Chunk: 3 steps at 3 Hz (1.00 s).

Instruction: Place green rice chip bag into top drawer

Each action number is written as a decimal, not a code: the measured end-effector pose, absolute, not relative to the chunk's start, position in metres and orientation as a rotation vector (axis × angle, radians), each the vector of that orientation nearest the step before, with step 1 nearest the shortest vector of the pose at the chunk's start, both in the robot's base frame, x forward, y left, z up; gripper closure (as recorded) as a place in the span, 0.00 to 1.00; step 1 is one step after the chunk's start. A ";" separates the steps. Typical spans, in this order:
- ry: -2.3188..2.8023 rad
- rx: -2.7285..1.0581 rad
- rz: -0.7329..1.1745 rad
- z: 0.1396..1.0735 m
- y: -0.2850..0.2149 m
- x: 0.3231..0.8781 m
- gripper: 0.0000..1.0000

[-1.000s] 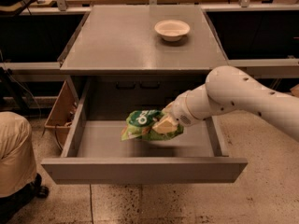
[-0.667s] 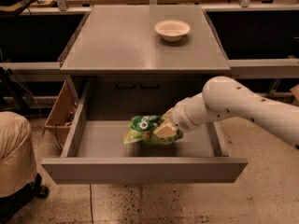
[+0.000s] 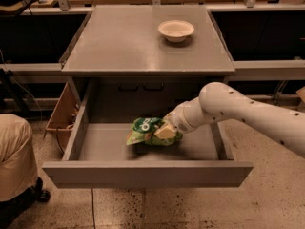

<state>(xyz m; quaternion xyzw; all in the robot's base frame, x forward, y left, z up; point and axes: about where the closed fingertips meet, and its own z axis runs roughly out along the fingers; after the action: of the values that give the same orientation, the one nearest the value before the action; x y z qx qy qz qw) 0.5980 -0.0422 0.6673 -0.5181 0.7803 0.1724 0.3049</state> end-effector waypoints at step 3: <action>2.089 -1.420 0.560 0.653 -0.038 0.595 0.16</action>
Offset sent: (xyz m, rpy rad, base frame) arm 0.0032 0.0060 -0.0130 0.0194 0.0804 0.0634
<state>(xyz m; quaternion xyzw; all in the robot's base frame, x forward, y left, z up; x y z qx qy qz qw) 0.5954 -0.0380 0.6533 -0.5278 0.7767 0.2080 0.2737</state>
